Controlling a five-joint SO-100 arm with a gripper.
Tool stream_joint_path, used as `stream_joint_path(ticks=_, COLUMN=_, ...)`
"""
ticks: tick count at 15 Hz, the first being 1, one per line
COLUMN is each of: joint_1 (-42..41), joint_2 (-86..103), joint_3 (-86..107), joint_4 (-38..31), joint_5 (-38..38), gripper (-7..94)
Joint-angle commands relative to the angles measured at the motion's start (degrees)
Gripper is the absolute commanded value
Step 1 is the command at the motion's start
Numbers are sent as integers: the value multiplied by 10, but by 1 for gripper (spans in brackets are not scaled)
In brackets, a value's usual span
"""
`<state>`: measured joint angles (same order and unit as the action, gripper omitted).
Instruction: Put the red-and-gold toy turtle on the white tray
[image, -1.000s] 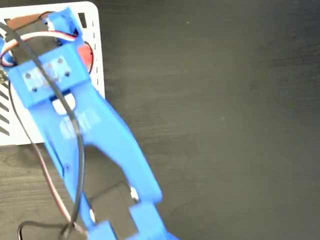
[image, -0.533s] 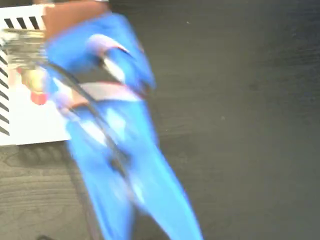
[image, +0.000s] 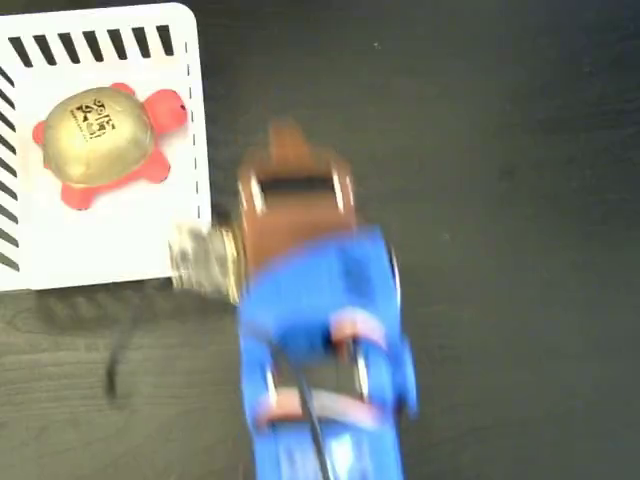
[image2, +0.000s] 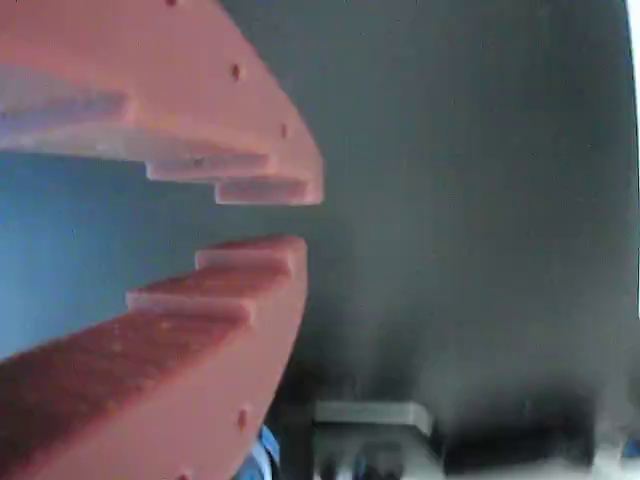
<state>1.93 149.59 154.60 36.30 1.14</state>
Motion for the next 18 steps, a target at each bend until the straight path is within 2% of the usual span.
stream_joint_path(ticks=1, joint_1=4, joint_2=114, joint_3=35, joint_4=81, joint_5=4, gripper=0)
stream_joint_path(ticks=5, joint_1=-16, joint_2=254, joint_3=62, joint_4=236, joint_5=13, gripper=0)
stream_joint_path(ticks=7, joint_1=-25, joint_2=315, joint_3=76, joint_4=284, joint_5=11, gripper=0)
stream_joint_path(ticks=13, joint_1=-20, joint_2=367, joint_3=127, joint_4=359, joint_5=11, gripper=0)
stream_joint_path(ticks=18, joint_1=-20, joint_2=367, joint_3=127, joint_4=359, joint_5=4, gripper=0)
